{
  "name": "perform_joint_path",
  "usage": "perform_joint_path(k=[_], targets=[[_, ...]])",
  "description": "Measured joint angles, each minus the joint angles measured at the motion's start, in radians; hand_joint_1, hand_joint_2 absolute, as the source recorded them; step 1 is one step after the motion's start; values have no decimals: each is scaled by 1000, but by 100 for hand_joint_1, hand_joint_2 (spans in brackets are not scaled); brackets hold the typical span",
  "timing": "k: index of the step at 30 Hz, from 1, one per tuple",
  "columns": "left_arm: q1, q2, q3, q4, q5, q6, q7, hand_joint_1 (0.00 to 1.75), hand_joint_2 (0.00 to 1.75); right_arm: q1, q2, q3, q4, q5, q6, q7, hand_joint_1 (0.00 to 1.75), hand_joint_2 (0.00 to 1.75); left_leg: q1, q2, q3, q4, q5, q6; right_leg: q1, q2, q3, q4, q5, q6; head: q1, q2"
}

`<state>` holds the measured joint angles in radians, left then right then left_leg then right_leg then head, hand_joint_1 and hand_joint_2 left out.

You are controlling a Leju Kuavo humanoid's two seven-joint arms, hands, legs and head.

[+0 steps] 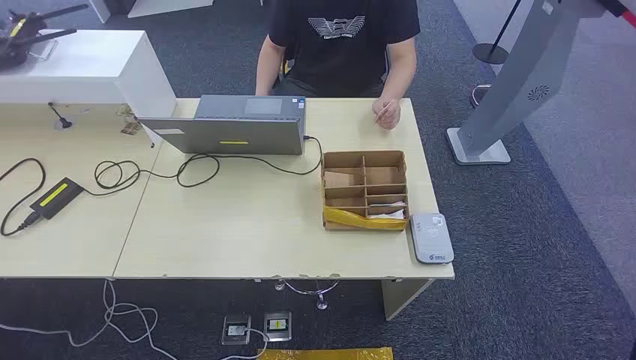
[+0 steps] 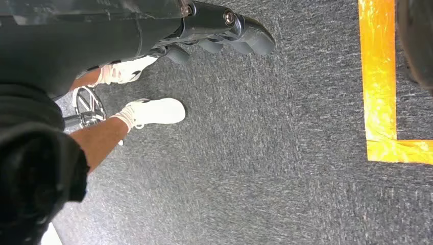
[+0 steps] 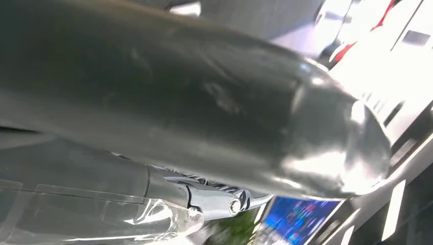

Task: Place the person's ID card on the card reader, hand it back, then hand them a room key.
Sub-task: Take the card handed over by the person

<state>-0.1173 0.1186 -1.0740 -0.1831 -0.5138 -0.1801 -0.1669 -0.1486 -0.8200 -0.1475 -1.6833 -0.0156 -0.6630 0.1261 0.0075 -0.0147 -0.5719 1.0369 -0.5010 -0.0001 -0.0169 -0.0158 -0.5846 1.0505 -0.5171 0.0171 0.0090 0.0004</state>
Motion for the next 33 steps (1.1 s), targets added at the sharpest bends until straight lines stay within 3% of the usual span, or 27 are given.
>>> perform_joint_path(k=[6,9,14,17,26,30,33], targets=[[1,0,0,0,0,-1,0,0,0,-40,-26,98,-35,10,1,8,0,0,0,-3,-1,0,1,0,0,-2,0,0,0,0,0,0],[1,0,1,0,0,0,0,0,0,-71,-41,155,-47,104,39,40,0,0,0,-1,-2,0,0,0,0,-1,-1,0,0,0,0,0],[0,1,4,0,1,12,0,0,0,-217,-62,338,-58,683,294,229,0,0,1,0,-2,0,0,-1,1,0,-1,0,0,0,0,0],[0,1,8,0,0,16,0,0,0,-306,-63,459,-58,888,410,278,0,0,1,-3,-2,0,2,-1,1,-2,-1,0,0,0,0,0],[0,1,9,0,1,8,0,0,0,-515,-46,766,-27,959,540,289,0,0,1,-3,-4,0,2,-1,1,-2,-2,0,0,0,0,0],[1,2,15,0,3,5,0,0,0,-563,-28,856,0,937,544,290,0,175,1,-3,-4,0,2,-1,1,-2,-3,0,0,0,0,0],[1,2,18,0,1,5,0,0,0,-580,-14,897,16,918,548,290,0,175,1,-3,-4,0,2,-1,1,-2,-3,0,0,0,0,0]])
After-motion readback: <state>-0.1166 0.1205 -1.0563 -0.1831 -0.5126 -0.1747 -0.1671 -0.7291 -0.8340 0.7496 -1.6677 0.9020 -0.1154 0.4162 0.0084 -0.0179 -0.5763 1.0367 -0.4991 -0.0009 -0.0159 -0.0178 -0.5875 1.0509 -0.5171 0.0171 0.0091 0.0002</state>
